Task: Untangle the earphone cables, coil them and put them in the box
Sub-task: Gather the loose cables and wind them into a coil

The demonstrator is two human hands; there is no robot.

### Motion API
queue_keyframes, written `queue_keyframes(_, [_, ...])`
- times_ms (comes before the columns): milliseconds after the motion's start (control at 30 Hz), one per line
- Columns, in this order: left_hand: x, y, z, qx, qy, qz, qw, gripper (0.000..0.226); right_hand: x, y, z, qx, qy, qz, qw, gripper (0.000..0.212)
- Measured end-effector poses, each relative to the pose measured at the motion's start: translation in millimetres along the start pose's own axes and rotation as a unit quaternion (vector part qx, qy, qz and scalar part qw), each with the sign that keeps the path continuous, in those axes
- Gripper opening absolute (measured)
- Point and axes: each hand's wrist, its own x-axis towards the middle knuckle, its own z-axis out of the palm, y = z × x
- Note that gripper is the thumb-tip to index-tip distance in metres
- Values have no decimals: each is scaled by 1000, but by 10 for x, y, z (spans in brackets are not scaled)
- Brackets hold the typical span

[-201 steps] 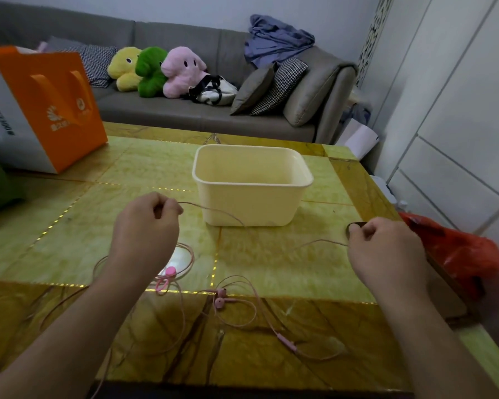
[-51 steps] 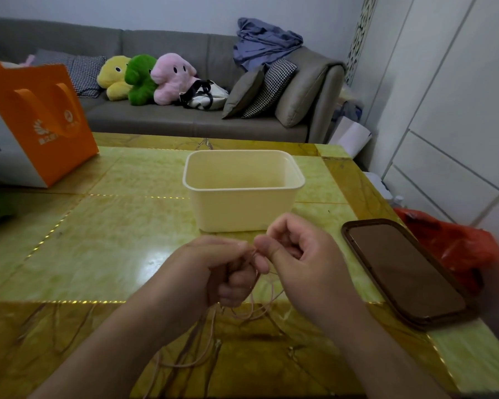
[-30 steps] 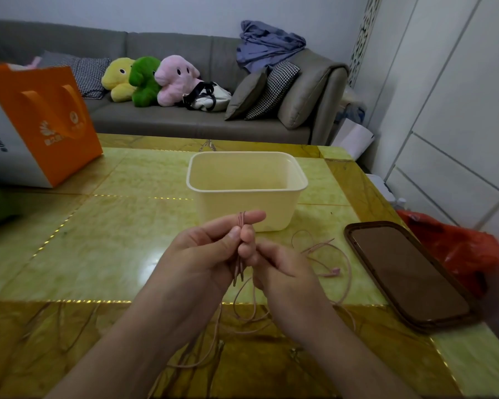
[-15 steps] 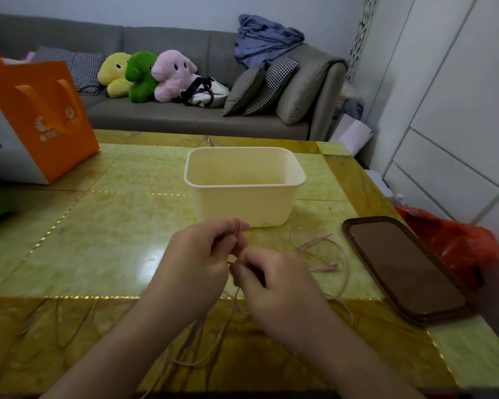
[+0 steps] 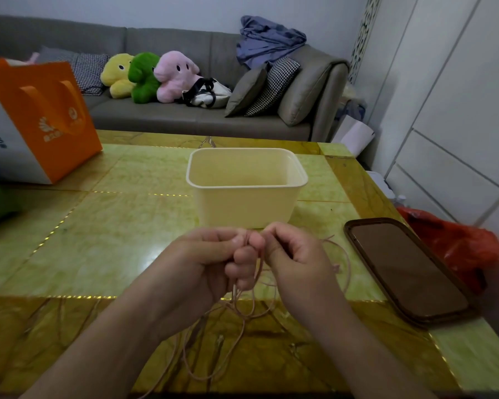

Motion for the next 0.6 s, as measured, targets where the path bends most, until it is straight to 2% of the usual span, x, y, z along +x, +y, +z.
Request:
queue_keyframes(67, [34, -8, -1, -57, 45, 61, 995, 19, -22, 20, 83, -5, -19, 22, 1000, 32])
queue_keyframes(167, [71, -15, -46, -50, 134, 135, 980, 22, -96, 7, 159, -44, -78, 35, 995, 29])
queue_keyframes(233, [73, -25, -80, 15, 183, 168, 968, 23, -123, -16, 168, -74, -107, 31, 991, 25])
queue_keyframes(333, [71, -63, -75, 193, 234, 202, 931, 27, -125, -46, 147, -109, -139, 13, 984, 21])
queue_keyframes(433, [81, -144, -121, 372, 234, 188, 878, 29, -123, -55, 107, -118, -115, -18, 986, 19])
queue_keyframes(500, [75, -180, -145, 460, 192, 138, 856, 27, -113, -60, 45, -87, -78, -30, 993, 20])
queue_keyframes(533, [71, -186, -140, 461, 162, 109, 866, 26, -104, -73, 9, -75, -63, -34, 995, 21])
queue_keyframes(600, [51, -173, -99, 402, 121, 58, 906, 24, -84, -73, -44, -51, -36, -35, 997, 23])
